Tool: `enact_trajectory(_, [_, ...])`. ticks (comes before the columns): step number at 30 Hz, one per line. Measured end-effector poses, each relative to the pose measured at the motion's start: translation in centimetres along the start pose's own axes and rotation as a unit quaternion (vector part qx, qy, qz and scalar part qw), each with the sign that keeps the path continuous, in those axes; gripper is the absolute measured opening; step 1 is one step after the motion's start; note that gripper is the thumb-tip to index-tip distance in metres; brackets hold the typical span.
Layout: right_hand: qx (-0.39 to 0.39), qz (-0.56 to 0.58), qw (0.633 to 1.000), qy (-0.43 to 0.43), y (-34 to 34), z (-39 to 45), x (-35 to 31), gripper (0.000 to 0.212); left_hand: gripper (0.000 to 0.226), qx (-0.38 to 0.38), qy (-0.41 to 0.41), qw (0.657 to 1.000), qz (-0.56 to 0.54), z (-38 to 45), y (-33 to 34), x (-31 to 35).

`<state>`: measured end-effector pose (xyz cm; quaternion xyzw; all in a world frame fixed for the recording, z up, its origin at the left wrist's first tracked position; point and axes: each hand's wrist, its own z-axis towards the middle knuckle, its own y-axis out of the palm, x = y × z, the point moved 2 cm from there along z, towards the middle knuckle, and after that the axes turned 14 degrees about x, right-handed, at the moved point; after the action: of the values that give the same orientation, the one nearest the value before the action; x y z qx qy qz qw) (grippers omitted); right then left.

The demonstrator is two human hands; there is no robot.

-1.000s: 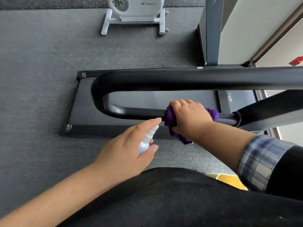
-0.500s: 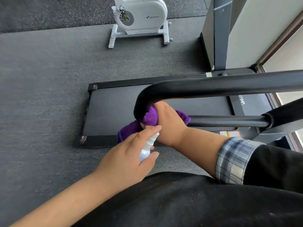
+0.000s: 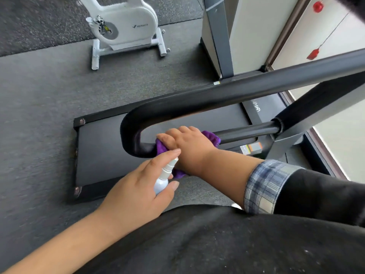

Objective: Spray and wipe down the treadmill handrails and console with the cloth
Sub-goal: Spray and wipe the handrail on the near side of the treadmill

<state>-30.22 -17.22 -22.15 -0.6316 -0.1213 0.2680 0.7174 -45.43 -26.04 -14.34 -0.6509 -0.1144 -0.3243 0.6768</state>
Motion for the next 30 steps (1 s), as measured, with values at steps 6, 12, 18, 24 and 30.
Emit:
enact_trajectory(6, [0.03, -0.012, 0.995, 0.092, -0.9, -5.8, 8.3, 0.093, 0.067, -0.011, -0.001, 1.0, -0.017, 1.5, 2.3, 2.3])
enact_trajectory(12, [0.041, 0.022, 0.982, 0.182, -2.9, -11.5, 16.4, 0.096, 0.062, -0.01, -0.049, 0.999, -0.011, 3.1, 4.5, 4.2])
enact_trajectory(18, [0.133, 0.152, 0.964, 0.175, -3.5, -14.5, 18.4, 0.084, 0.058, 0.04, -0.147, 0.987, 0.05, 4.7, 6.1, 3.9])
enact_trajectory(24, [0.146, 0.334, 0.931, -0.014, -5.1, -14.6, 12.9, 0.063, 0.053, 0.064, -0.216, 0.955, 0.194, 4.5, 6.7, 2.4])
enact_trajectory(30, [0.072, 0.371, 0.918, -0.117, -4.9, -15.6, 12.9, 0.051, 0.045, 0.038, -0.223, 0.937, 0.265, 5.3, 7.8, 2.1])
